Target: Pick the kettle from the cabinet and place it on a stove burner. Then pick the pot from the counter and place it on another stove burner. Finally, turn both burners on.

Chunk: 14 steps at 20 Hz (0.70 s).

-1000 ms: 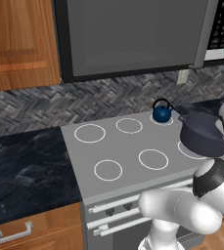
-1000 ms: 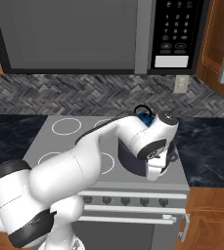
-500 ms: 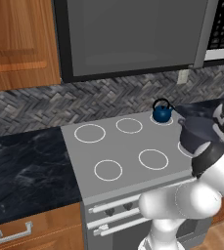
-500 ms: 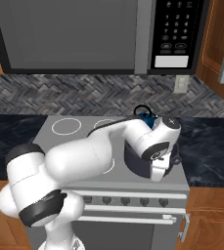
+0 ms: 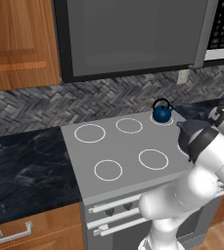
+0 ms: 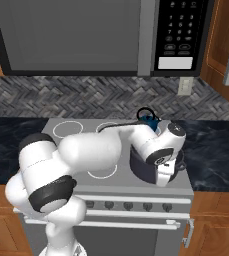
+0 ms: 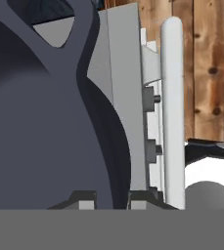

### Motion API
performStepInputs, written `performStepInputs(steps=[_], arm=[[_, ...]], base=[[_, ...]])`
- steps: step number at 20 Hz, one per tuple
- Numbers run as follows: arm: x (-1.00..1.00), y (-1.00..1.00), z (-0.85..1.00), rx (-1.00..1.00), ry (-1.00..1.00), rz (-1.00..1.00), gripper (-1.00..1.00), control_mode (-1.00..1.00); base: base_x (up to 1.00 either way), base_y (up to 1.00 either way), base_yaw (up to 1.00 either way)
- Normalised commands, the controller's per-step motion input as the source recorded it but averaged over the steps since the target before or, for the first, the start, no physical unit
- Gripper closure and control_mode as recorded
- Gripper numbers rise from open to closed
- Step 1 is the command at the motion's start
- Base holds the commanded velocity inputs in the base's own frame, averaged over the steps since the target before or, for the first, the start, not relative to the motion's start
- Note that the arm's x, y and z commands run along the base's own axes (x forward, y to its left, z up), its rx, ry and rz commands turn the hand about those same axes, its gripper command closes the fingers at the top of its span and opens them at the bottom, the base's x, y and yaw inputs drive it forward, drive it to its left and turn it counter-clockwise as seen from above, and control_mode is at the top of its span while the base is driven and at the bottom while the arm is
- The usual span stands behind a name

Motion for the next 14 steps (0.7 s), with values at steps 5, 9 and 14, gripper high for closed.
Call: performStepInputs(steps=[5, 9, 14], arm=[[0.27, -0.03, -0.24, 0.00, 0.00, 0.00, 1.00, -1.00], [0.25, -0.14, -0.21, 0.00, 0.00, 0.00, 1.00, -1.00], [0.28, -0.13, -0.21, 0.00, 0.00, 0.00, 1.00, -1.00]], base=[[0.00, 0.00, 0.00], [0.00, 0.00, 0.00], [0.00, 0.00, 0.00]])
